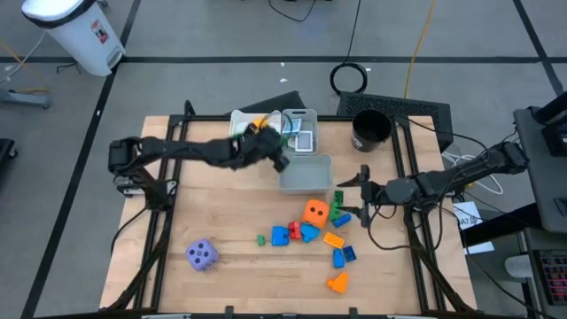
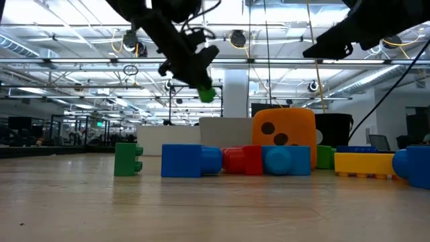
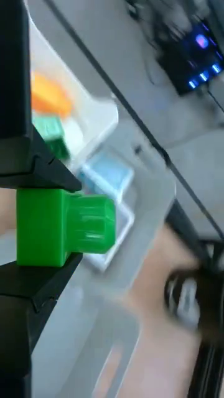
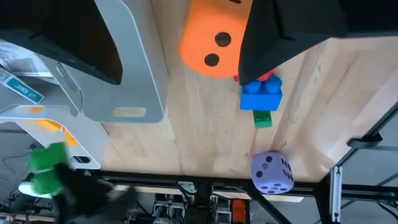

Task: Pick & Place Toys
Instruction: Put the green game piece into the white bin, then put the blue game piece into the white bin

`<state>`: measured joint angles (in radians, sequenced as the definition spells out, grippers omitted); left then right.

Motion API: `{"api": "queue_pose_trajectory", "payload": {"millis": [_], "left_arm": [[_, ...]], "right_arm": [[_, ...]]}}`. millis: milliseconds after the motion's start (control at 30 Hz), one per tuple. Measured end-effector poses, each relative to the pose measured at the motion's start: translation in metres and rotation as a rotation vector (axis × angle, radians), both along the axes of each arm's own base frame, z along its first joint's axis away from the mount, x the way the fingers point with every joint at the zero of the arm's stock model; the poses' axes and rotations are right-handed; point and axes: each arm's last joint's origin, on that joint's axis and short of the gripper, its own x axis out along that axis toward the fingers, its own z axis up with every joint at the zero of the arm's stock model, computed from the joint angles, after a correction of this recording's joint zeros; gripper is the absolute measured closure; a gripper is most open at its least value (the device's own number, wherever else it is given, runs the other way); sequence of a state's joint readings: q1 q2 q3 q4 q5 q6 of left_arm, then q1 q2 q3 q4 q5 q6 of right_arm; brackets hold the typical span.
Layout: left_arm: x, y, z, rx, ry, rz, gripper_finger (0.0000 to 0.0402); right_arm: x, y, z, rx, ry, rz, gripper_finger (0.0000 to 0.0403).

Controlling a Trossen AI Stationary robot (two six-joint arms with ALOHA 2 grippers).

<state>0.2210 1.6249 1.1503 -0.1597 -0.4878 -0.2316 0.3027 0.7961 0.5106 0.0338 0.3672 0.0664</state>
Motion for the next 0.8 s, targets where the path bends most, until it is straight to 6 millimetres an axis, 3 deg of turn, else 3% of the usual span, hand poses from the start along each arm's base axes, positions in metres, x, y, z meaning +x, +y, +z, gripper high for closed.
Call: {"api": "queue_pose_trajectory", "payload": {"millis": [167,333,433,567,800], "left_arm": [[-0.019,0.052,-0.002,-0.082,-0.032,0.154,0.0262],[-0.030,0.084,-0.012,-0.197,-0.070,0.195,0.0262],[-0.027,0.091,-0.028,-0.234,-0.046,0.202,0.0260],[-0.025,0.094,-0.041,-0.251,0.002,0.209,0.0203],[-0.030,0.091,-0.025,-0.224,-0.016,0.170,0.0102]], "right_arm": [[-0.001,0.000,-0.004,-0.005,0.010,0.000,0.0117],[-0.001,0.000,-0.003,-0.008,0.004,0.001,0.0117],[-0.001,0.000,-0.003,-0.008,0.003,0.001,0.0117],[-0.001,0.000,-0.003,-0.008,0.003,0.001,0.0115],[-0.001,0.000,-0.003,-0.017,0.005,0.006,0.0116]]}}
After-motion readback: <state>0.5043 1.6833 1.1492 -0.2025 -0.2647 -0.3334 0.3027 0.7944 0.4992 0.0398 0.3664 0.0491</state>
